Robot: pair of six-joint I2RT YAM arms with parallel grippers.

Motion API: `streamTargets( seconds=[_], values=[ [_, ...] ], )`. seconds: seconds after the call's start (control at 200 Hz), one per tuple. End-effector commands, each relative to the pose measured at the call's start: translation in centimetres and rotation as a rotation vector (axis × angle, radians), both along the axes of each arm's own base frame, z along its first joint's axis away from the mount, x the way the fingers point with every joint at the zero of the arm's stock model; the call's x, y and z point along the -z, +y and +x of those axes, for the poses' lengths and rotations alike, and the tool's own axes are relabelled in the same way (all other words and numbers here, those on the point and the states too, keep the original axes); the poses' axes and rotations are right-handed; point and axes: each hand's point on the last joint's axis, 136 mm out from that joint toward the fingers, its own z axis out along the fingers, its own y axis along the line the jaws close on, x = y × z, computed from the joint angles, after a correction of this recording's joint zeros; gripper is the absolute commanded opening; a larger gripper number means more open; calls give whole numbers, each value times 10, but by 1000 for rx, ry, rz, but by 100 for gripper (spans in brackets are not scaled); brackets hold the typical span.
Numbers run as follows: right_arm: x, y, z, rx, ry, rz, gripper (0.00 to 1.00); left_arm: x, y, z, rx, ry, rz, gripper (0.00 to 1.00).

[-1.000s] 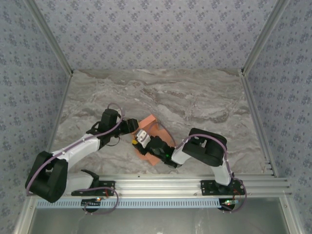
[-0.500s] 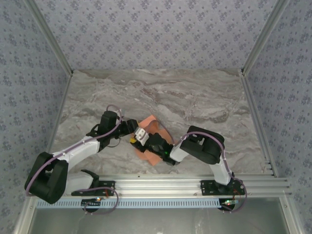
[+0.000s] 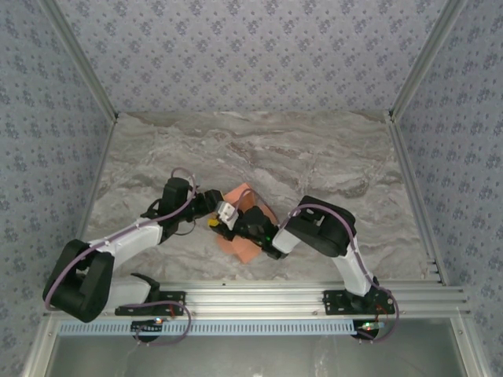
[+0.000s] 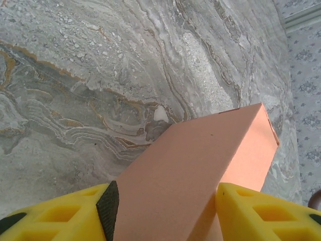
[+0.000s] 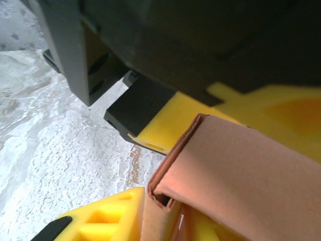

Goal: Fold the paper box

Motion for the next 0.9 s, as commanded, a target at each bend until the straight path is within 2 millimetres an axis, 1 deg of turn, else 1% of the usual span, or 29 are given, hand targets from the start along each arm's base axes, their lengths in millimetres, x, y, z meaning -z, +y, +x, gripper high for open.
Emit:
streamTargets(
  seconds=[0.0,0.105,0.165,0.235,0.32,0.38,0.52,0.65,0.72,0.809,0.844,0.894],
  values=[
    [39,6,-17,-161,46,-105,25,44,1,-33,53,185,52,55],
    [42,4,-15,-197,69,-104,23,44,2,-32,51,184,59,55],
    [41,5,-21,-246,73,-103,20,43,3,-31,54,177,70,55],
    [41,6,-30,-300,77,-112,20,40,3,-29,62,164,87,55],
    [47,8,-34,-316,80,-153,19,38,4,-27,70,152,97,56],
    [52,6,-32,-296,74,-168,19,37,5,-26,72,147,97,56],
    [55,5,-27,-272,82,-170,18,37,1,-25,91,143,84,56],
    [54,4,-20,-229,76,-172,21,39,0,-25,102,144,89,56],
    [53,1,-17,-208,73,-166,25,39,7,-22,89,140,108,58],
    [52,-3,-13,-180,74,-165,29,31,21,-15,51,117,120,61],
    [52,-6,-11,-169,78,-167,32,26,27,-12,34,103,123,65],
    [50,-8,-11,-166,78,-163,33,17,35,-8,8,90,123,74]
  ],
)
